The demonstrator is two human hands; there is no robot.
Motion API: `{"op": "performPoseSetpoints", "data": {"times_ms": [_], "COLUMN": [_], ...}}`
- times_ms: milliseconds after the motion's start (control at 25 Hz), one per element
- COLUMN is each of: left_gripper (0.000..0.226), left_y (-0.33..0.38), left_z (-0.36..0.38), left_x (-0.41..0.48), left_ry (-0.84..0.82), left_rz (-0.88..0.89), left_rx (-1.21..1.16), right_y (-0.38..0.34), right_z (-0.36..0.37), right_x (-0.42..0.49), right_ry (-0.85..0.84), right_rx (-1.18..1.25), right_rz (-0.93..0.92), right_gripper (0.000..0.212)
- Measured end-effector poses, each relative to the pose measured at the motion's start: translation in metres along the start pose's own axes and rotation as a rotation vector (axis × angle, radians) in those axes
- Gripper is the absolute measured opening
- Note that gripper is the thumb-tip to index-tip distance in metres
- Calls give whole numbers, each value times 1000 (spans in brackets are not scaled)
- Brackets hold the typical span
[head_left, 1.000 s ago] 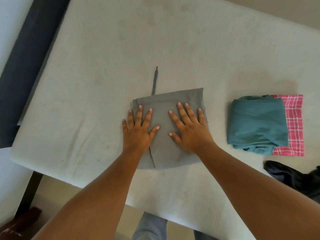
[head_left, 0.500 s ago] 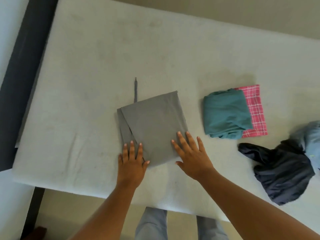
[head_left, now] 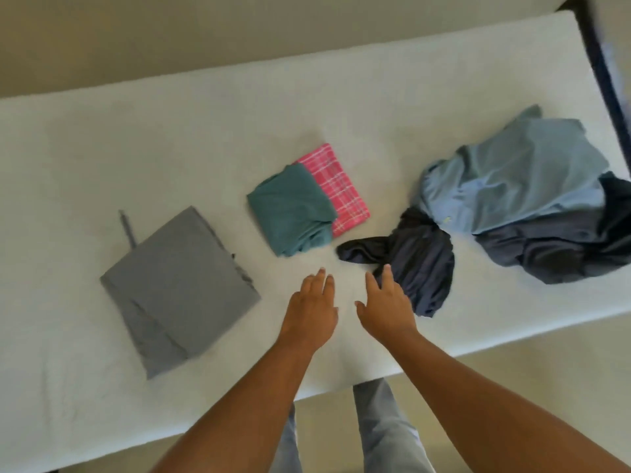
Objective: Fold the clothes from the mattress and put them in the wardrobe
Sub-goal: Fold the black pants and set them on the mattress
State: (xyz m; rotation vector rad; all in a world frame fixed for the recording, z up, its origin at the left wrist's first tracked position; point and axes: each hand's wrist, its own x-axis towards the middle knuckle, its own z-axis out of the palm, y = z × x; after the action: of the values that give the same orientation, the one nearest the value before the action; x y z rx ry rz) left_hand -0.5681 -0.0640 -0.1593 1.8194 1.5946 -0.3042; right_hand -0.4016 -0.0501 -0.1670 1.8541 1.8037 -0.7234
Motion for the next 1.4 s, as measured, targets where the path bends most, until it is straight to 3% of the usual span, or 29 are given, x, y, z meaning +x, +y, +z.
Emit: {"op": "performPoseSetpoints", "data": {"times_ms": [160, 280, 360, 440, 560, 640, 680, 800, 920, 1040, 1160, 1280, 1400], "left_gripper": [69, 68, 69, 70, 63, 66, 72, 65, 54, 39, 46, 47, 56], "left_y": [88, 126, 141, 149, 159, 168, 171, 173, 185, 191, 194, 199, 205], "left_z": [12, 14, 16, 15, -3, -27, -40, -80, -112, -146, -173, -193, -206], "left_x": [41, 57, 62, 62, 53, 35, 22, -18, -51, -85, -108, -118, -125], "left_ry": [-135, -149, -169, -173, -141, -187, -233, -244, -300, -289, -323, -453, -371], "left_rz": [-7, -119, -199, -308, -586, -799, -808, -702, -665, -476, -178, -17, 63], "left_rx": [-121, -309, -413, -537, -899, -1397, -1627, -1915, -1869, -1729, -1557, -1349, -1318], "right_y": [96, 130, 142, 149, 151, 146, 144, 147, 161, 176, 175, 161, 147], "right_z": [-8, -10, -16, -26, -57, -90, -108, -155, -189, -209, -219, -242, -263], "right_x": [23, 46, 55, 54, 25, -10, -32, -92, -127, -140, -145, -154, -166], "right_ry": [-63, -110, -62, -10, -122, -289, -374, -578, -716, -627, -547, -543, -494], "right_rx": [170, 394, 545, 755, 1241, 1552, 1595, 1372, 1238, 1145, 1423, 1723, 1779], "right_rz": [212, 190, 136, 194, 312, 229, 125, -162, -191, -70, 54, -2, -76], "right_gripper": [68, 63, 46, 25, 30, 28, 29, 29, 24, 55, 79, 57, 50]}}
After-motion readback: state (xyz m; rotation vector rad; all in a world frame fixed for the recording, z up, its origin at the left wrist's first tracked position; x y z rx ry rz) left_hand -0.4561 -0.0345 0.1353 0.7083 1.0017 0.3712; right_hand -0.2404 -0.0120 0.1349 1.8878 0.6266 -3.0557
